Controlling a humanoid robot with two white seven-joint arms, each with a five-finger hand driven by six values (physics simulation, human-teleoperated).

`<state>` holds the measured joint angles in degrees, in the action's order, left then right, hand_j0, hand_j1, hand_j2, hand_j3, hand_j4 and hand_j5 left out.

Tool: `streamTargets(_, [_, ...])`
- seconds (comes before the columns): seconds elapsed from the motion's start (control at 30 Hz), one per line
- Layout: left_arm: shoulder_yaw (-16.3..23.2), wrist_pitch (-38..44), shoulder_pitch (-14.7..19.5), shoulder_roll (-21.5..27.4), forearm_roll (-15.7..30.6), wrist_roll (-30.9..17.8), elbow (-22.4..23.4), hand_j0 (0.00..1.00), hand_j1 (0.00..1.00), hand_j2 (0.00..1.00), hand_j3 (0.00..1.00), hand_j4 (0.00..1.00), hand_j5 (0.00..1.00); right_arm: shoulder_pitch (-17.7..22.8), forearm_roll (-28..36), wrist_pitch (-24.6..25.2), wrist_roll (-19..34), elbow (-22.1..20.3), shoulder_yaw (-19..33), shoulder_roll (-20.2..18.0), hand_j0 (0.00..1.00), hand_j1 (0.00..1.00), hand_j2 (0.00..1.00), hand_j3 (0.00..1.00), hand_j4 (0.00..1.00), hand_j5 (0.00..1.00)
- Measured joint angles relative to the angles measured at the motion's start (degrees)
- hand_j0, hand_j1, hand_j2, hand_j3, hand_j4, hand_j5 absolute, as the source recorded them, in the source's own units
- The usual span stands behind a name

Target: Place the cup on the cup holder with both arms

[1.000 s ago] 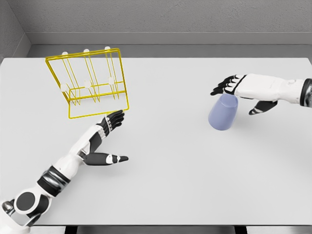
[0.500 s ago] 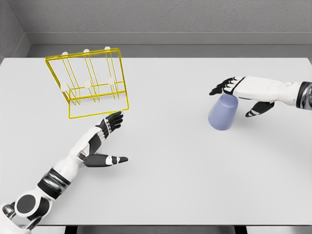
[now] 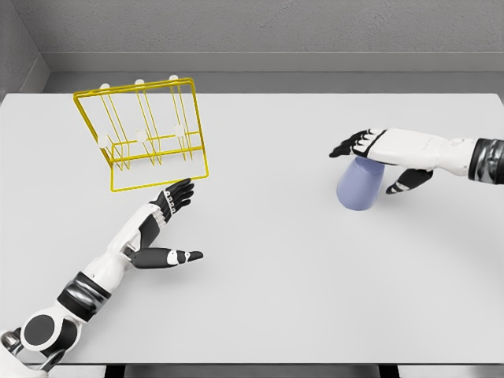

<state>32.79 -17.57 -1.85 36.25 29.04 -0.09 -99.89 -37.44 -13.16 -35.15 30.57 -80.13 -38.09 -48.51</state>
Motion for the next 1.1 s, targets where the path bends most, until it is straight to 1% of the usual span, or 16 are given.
streamTargets(0.73, [0.0,0.1,-0.2,-0.3,0.0,0.2,0.0,1.00,1.00,1.00,1.00,1.00,1.00,1.1,-0.2,0.0,0.6,0.1,0.0,0.1,1.00,1.00,1.00,1.00,1.00,1.00])
streamTargets(0.9, [-0.1,1.3,-0.2,-0.6,0.6,0.2,0.1,1.00,1.00,1.00,1.00,1.00,1.00,1.1,-0.4,0.0,0.8,0.1,0.0,0.2,1.00,1.00,1.00,1.00,1.00,1.00])
streamTargets(1.1, [-0.6,3.9,-0.2,-1.4,0.8,0.2,0.2,1.00,1.00,1.00,1.00,1.00,1.00,0.1,-0.7,0.0,2.9,0.0,-0.1,0.5,1.00,1.00,1.00,1.00,1.00,1.00])
